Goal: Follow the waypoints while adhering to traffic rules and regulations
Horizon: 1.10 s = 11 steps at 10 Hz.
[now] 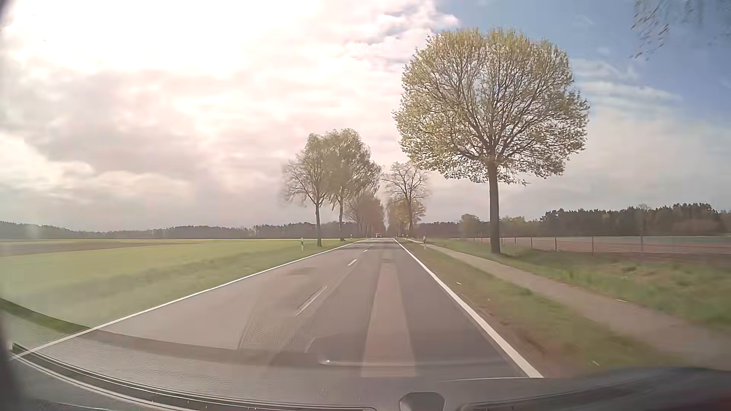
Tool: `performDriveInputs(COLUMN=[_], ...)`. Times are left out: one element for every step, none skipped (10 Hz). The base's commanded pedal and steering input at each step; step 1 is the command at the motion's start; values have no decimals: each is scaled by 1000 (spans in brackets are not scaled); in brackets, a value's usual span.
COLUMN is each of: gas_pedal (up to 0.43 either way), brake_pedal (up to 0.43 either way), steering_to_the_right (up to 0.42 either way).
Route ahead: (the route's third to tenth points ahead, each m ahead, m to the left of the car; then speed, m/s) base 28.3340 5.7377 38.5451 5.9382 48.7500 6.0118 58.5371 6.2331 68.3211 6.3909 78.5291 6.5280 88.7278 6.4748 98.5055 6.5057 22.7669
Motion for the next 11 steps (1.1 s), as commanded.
performDriveInputs(gas_pedal=[197,197,197,209,209,209,209,209,209,209,220], brake_pedal=[0,0,0,0,0,0,0,0,0,0,0], steering_to_the_right=[-1,-1,-1,-1,-1,-1,-1,-1,-1,-1,-1])
